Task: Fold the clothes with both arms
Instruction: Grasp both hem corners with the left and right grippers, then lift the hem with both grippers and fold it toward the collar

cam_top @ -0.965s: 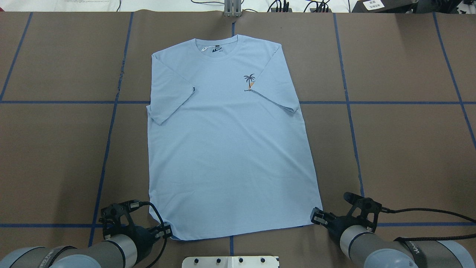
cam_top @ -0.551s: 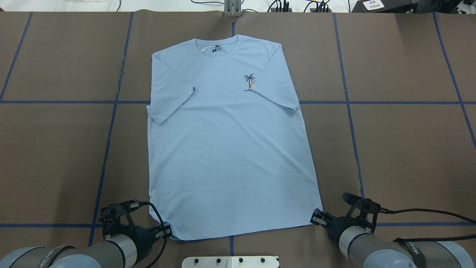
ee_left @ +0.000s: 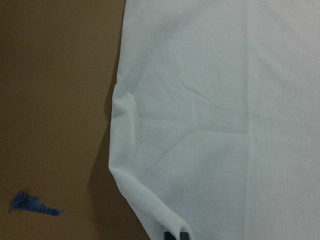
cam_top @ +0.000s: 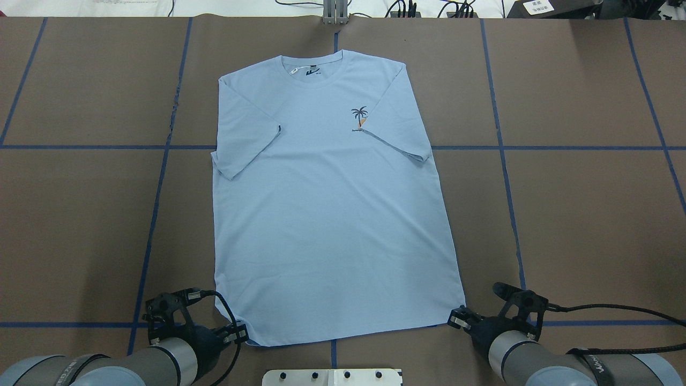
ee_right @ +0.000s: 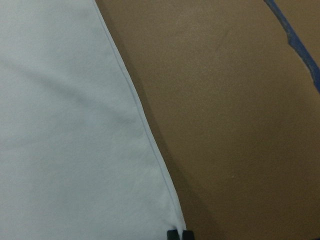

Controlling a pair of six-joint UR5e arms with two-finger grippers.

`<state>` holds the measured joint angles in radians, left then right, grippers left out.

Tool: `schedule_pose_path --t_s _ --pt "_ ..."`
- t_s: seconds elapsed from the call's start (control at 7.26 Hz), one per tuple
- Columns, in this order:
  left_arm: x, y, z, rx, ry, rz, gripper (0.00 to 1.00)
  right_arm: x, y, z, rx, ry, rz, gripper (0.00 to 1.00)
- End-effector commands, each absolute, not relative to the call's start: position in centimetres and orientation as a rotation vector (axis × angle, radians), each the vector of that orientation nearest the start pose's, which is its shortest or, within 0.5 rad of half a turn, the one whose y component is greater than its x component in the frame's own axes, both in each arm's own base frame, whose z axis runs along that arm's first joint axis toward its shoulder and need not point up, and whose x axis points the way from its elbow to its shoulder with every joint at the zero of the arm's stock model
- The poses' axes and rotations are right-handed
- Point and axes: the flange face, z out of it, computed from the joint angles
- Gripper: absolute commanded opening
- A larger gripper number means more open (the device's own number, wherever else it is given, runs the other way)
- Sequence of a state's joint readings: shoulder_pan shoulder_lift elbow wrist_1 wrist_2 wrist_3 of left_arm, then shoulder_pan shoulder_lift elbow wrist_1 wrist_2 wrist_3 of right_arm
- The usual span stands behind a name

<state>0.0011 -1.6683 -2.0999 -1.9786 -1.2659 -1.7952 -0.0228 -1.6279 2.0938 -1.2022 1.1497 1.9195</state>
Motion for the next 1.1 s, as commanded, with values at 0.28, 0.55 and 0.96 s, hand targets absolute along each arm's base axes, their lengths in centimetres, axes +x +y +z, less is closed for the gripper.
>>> schedule_pose_path --t_s 0.28,0.55,0.96 --pt "41.7 -15.4 23.9 0.054 1.172 -0.303 0.0 -36.0 -14.5 26.7 0.197 -0.848 0.405 0.0" --pt "33.5 -14.4 17.7 -0.037 1.183 -0.191 0.0 -30.7 -16.3 22.2 0.158 -0.886 0.379 0.0" --pt "31.3 -22.4 15.4 0.168 1.196 -0.106 0.0 -27.5 -24.8 20.1 0.207 -0.901 0.318 0.0"
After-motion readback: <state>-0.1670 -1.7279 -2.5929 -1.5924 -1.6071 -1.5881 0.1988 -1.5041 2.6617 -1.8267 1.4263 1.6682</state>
